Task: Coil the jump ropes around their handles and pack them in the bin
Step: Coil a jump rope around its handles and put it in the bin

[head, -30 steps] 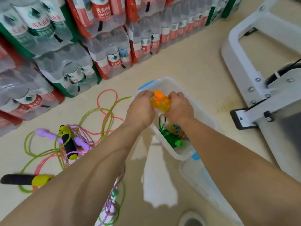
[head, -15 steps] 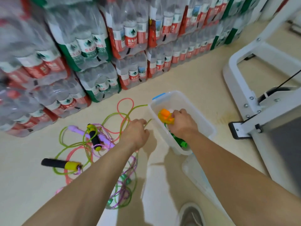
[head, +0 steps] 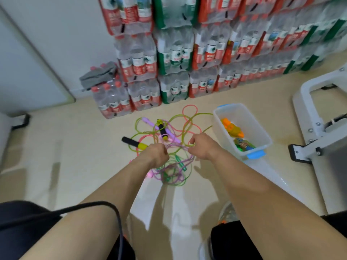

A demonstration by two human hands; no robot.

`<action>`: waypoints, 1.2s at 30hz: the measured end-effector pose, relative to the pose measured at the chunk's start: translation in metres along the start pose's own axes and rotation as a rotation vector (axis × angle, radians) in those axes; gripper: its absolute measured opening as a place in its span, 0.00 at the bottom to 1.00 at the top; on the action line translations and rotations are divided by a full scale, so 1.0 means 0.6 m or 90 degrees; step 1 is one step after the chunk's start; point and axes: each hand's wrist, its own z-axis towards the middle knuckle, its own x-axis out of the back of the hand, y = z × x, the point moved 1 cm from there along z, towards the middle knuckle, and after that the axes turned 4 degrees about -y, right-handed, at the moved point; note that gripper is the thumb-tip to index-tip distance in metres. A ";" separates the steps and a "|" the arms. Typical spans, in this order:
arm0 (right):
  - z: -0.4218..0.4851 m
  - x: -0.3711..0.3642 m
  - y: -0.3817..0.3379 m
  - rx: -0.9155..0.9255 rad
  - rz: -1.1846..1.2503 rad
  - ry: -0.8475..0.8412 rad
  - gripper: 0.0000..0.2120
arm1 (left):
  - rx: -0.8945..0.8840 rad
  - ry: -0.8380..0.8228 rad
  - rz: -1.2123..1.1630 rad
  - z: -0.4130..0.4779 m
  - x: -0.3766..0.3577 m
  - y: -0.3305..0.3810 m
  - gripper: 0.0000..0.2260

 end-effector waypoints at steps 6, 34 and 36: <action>0.009 -0.064 -0.057 0.036 -0.016 -0.054 0.17 | 0.060 -0.041 0.000 -0.021 -0.034 -0.098 0.07; 0.301 -0.260 -0.022 0.012 0.264 -0.047 0.05 | 0.010 0.112 0.288 0.346 -0.098 -0.285 0.19; 0.292 -0.246 -0.021 -0.008 0.281 -0.046 0.07 | 0.002 0.073 0.178 0.325 -0.067 -0.275 0.19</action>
